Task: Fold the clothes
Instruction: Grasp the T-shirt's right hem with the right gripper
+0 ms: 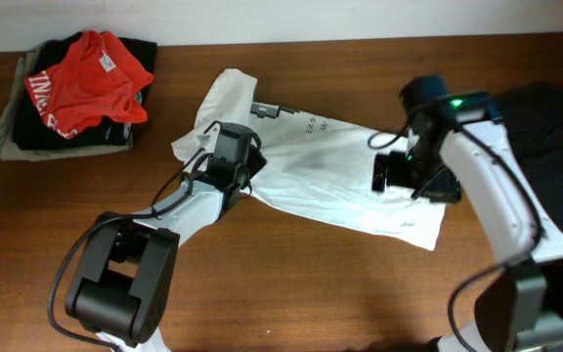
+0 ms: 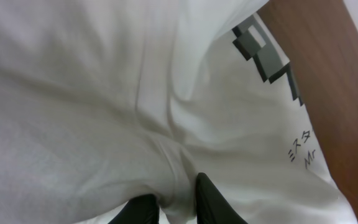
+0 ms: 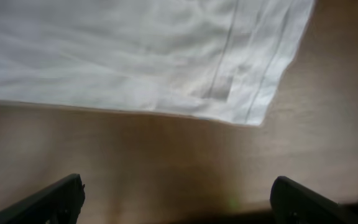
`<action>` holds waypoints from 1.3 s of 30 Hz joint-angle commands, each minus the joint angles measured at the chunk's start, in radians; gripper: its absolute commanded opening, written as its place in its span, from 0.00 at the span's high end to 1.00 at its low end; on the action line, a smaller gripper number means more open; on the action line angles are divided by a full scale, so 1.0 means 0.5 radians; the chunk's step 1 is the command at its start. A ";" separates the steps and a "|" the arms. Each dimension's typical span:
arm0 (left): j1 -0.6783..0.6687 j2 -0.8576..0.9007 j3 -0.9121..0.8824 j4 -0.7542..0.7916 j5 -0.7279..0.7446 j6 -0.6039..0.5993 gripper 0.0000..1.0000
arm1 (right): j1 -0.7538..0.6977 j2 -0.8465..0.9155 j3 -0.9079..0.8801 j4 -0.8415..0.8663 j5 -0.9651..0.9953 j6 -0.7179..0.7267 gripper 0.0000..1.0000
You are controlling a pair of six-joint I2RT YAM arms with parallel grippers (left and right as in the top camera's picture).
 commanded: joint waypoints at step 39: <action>-0.006 0.020 0.013 -0.020 -0.043 0.038 0.78 | -0.273 0.111 -0.953 1.067 -0.102 0.146 0.42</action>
